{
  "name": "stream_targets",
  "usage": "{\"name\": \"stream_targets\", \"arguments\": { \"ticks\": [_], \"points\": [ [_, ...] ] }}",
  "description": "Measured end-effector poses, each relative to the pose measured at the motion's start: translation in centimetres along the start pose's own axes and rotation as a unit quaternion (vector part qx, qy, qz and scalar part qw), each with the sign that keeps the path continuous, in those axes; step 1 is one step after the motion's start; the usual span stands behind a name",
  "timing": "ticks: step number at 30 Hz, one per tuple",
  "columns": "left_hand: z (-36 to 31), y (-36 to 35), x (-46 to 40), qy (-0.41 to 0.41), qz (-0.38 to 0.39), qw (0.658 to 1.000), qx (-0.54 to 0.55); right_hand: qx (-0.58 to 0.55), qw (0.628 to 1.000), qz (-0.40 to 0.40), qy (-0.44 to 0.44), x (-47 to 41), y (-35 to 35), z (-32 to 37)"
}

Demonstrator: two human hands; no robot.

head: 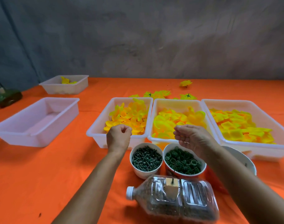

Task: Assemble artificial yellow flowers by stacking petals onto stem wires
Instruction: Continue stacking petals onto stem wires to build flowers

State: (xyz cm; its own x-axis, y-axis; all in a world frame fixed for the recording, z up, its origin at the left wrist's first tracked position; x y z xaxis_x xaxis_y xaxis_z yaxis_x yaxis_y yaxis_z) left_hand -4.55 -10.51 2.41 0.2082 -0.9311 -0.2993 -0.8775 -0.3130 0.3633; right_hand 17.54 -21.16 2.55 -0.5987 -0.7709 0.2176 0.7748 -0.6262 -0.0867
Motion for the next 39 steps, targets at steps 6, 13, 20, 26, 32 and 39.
{"name": "stream_targets", "arguments": {
  "ticks": [6,13,20,26,32,39],
  "points": [
    [-0.5,-1.0,-0.7,-0.054,0.001,0.997,-0.047,0.028,0.999,-0.009,0.035,-0.1,-0.4,0.7],
    [-0.7,-5.6,-5.3,-0.131,0.113,0.953,-0.248,0.089,0.993,0.001,0.075,-2.3,-3.1,2.1],
    [2.4,-9.5,-8.6,-0.134,0.222,0.868,-0.424,0.142,0.982,0.041,0.121,-5.4,-8.1,3.5],
    [3.3,-9.8,-10.0,-0.133,0.199,0.854,-0.462,0.26,0.945,0.045,0.195,-8.3,-11.9,3.5],
    [4.1,-9.0,-11.4,-0.059,0.148,0.939,-0.306,0.35,0.901,0.01,0.258,-11.2,-13.3,2.7],
    [4.1,-8.9,-11.5,-0.066,0.131,0.955,-0.26,0.38,0.878,-0.021,0.29,-12.7,-14.2,2.6]
  ]
}}
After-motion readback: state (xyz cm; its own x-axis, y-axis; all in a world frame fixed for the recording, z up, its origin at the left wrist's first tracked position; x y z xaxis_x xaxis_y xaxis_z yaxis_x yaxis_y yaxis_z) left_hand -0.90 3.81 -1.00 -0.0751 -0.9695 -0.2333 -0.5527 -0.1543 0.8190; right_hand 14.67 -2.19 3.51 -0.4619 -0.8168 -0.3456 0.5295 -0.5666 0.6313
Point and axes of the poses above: each hand's wrist, its own x-axis away from the middle knuckle, its own y-axis out of the back of the hand, z = x × y, the point moved 5 cm from there along -x, towards the middle knuckle, and after that the axes turned 14 degrees about -z, right-handed, at the moved point
